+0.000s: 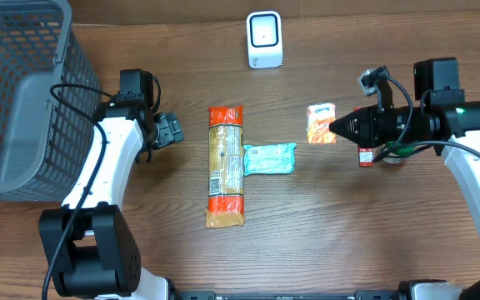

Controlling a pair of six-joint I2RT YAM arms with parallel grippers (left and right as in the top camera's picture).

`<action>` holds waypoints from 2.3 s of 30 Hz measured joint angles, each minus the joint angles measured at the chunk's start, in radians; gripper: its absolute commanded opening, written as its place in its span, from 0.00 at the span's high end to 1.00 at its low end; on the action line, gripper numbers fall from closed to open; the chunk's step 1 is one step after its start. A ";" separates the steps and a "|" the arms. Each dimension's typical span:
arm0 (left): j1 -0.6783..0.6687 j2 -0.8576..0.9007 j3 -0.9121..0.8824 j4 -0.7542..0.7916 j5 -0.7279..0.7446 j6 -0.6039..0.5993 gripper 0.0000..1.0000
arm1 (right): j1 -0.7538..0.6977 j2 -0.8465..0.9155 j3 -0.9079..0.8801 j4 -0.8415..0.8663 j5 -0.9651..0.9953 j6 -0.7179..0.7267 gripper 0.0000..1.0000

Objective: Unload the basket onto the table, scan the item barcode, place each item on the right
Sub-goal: 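Lift the Kleenex pack and carry it up toward the scanner, then hold the Kleenex pack in front of the scanner with right gripper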

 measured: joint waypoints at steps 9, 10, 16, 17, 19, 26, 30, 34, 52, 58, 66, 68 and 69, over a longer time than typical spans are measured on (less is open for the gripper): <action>0.000 0.000 0.000 0.000 0.000 0.000 0.00 | 0.085 0.003 0.260 -0.150 0.279 0.183 0.97; 0.000 0.000 0.000 0.000 0.000 0.000 0.00 | 0.099 0.005 0.302 -0.174 0.306 0.198 0.97; 0.000 0.000 0.000 0.000 0.000 0.000 0.00 | 0.180 0.094 0.641 -0.356 0.456 0.245 0.97; 0.000 0.000 0.000 0.000 0.000 0.000 0.00 | 0.192 0.128 0.721 -0.404 0.481 0.248 0.97; 0.000 0.000 0.000 0.000 0.000 0.000 0.00 | 0.209 0.198 0.866 -0.462 0.532 0.253 0.97; 0.000 0.000 0.000 0.000 0.000 0.000 0.00 | 0.264 0.410 1.147 -0.485 0.676 0.216 0.96; 0.000 0.000 0.000 0.000 0.000 0.000 0.00 | 0.314 0.509 1.149 -0.419 0.774 0.156 0.96; 0.000 0.000 0.000 0.000 0.000 0.000 0.00 | 0.380 0.644 1.148 -0.342 0.935 0.051 0.96; 0.000 0.000 0.000 0.000 0.000 0.000 0.00 | 0.451 0.940 1.148 0.127 1.273 -0.349 0.96; 0.000 0.000 0.000 0.000 0.000 0.000 0.00 | 0.451 0.967 1.148 0.238 1.307 -0.485 0.96; 0.000 0.000 0.000 0.000 0.000 0.000 0.00 | 0.451 1.006 1.148 0.334 1.329 -0.566 0.96; 0.000 0.000 0.000 0.000 0.000 0.000 0.00 | 0.451 1.023 1.148 0.343 1.331 -0.583 0.96; 0.000 0.000 0.000 0.000 0.000 0.000 0.00 | 0.451 1.033 1.148 0.346 1.332 -0.594 0.96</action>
